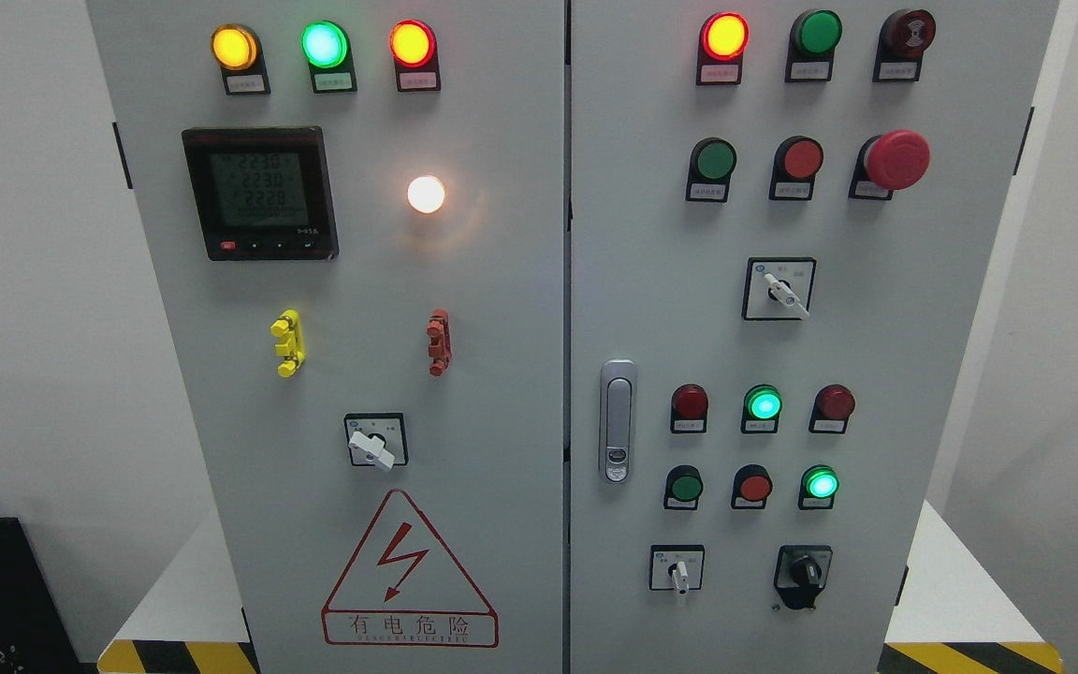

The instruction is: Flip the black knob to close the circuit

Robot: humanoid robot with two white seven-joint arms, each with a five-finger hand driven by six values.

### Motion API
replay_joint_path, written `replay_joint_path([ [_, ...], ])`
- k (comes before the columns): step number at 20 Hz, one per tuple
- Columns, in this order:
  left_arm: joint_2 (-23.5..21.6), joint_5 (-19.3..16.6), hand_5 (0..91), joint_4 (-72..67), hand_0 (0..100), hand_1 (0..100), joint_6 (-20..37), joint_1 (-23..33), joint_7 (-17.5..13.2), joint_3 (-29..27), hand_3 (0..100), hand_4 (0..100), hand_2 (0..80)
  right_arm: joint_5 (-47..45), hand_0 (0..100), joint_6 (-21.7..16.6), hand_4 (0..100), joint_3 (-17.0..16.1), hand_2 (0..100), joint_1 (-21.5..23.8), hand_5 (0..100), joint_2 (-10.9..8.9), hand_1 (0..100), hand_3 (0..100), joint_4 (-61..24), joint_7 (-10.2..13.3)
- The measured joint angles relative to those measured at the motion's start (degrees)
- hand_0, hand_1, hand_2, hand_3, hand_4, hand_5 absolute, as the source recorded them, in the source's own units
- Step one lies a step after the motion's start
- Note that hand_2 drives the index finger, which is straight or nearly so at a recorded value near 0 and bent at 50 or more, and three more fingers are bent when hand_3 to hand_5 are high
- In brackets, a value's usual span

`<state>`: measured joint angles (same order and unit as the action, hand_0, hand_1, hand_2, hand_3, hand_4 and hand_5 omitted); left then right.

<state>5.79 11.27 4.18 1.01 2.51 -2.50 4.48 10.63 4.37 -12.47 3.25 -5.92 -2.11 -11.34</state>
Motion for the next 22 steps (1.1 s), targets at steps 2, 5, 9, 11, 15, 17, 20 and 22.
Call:
replay_joint_path([
  [2,0.00,-0.01,0.0,0.00,12,56,0.00,0.00,0.00,0.00,0,0,0.0,0.00,0,-0.02,0,-0.03,0,0.00,0,-0.02,0,0,0.33,0.07],
  [5,0.00,-0.01,0.0,0.00,12,56,0.00,0.00,0.00,0.00,0,0,0.0,-0.01,0,-0.02,0,-0.12,0,0.00,0,-0.03,0,0,0.75,0.11],
  [9,0.00,-0.05,0.0,0.00,12,56,0.00,0.00,0.00,0.00,0,0,0.0,-0.51,0,-0.32,0,-0.21,0,0.01,0,0.23,0,0,-0.04,-0.66],
  [11,0.00,-0.05,0.0,0.00,12,56,0.00,0.00,0.00,0.00,0,0,0.0,-1.19,0,-0.74,0,-0.11,0,0.23,0,0.87,1,0,-2.25,-1.78],
  [15,0.01,0.00,0.0,0.00,12,56,0.00,0.00,0.00,0.00,0,0,0.0,-3.27,0,-4.19,0,0.59,0,3.42,0,2.43,2,0,-10.24,-6.59],
  [17,0.01,0.00,0.0,0.00,12,56,0.00,0.00,0.00,0.00,0,0,0.0,-6.06,0,-4.71,0,1.28,0,5.78,0,2.99,3,1,-16.09,-8.03],
  [20,0.01,-0.01,0.0,0.00,12,56,0.00,0.00,0.00,0.00,0,0,0.0,-13.16,0,-4.43,4,2.27,8,9.52,0,3.69,6,15,-30.11,-8.92],
  [22,0.01,0.00,0.0,0.00,12,56,0.00,0.00,0.00,0.00,0,0,0.0,-18.26,0,-2.77,17,2.71,20,11.92,2,4.05,8,28,-40.20,-9.38],
])
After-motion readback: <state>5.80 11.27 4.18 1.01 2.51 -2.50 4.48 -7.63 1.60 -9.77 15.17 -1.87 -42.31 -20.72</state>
